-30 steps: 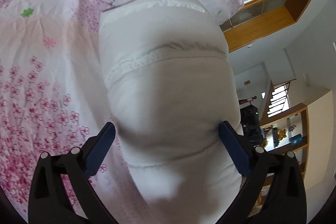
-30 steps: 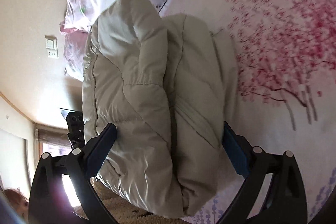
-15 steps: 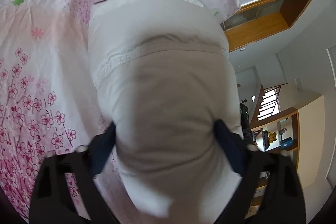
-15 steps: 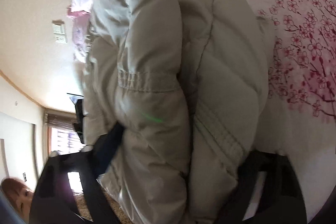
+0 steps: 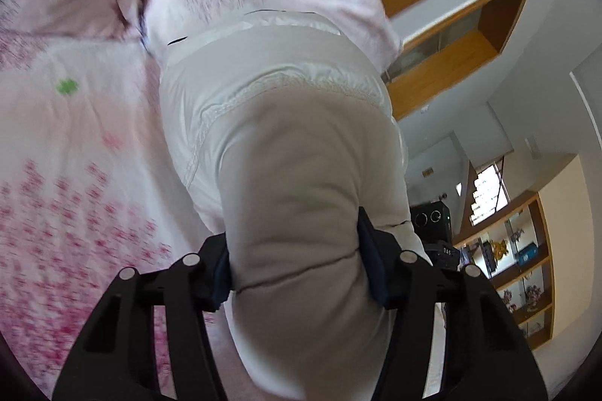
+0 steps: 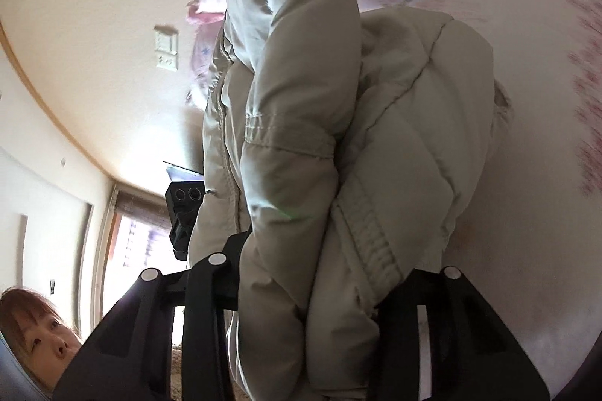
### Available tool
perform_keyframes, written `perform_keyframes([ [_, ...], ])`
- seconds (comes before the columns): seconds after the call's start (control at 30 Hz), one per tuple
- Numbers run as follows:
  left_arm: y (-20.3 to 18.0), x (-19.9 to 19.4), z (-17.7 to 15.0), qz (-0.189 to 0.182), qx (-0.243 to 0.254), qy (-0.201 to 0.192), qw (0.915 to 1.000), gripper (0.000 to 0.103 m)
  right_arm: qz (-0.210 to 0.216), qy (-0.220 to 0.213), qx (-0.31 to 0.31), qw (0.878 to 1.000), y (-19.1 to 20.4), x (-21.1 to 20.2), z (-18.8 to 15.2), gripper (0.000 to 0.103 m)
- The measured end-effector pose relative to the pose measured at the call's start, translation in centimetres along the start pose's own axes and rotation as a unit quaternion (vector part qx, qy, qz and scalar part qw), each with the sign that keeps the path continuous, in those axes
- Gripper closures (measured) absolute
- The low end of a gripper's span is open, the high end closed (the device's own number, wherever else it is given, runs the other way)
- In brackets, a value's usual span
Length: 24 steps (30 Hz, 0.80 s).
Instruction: Fold large clothes
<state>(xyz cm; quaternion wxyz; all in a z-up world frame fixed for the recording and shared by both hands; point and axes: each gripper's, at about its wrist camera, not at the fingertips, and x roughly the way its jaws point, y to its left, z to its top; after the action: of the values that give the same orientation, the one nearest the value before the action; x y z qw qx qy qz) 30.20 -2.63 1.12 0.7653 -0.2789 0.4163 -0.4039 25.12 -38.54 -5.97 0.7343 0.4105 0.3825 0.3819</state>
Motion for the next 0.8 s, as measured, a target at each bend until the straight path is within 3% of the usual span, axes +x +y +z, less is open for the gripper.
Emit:
perform_keyframes([
  [0.2, 2.9, -5.7, 0.3, 0.027, -0.016, -0.057, 0.9979, 0.046, -0.013, 0.047, -0.043, 0.998, 3.8, 5.4, 2.0, 0.065],
  [0.47, 8.6, -11.2, -1.0, 0.073, -0.062, -0.095, 0.9909, 0.044, -0.044, 0.099, -0.078, 0.991, 5.4, 12.2, 2.8, 0.064],
  [0.53, 10.4, -11.2, -1.6, 0.09, -0.071, -0.088, 0.9895, 0.039, -0.083, 0.108, -0.062, 0.989, 4.0, 14.0, 2.5, 0.05],
  [0.6, 11.1, -11.2, -2.1, 0.089, -0.073, -0.092, 0.989, 0.033, -0.093, 0.11, -0.032, 0.989, 2.2, 14.7, 2.1, 0.029],
  [0.67, 10.8, -11.1, -2.0, 0.109, -0.062, -0.092, 0.9878, 0.026, -0.099, 0.105, -0.007, 0.99, 1.1, 14.5, 1.7, 0.024],
  [0.8, 8.5, -11.5, -1.6, 0.171, -0.025, -0.093, 0.9806, 0.021, -0.142, 0.078, -0.024, 0.986, 2.6, 12.3, 0.6, 0.022],
])
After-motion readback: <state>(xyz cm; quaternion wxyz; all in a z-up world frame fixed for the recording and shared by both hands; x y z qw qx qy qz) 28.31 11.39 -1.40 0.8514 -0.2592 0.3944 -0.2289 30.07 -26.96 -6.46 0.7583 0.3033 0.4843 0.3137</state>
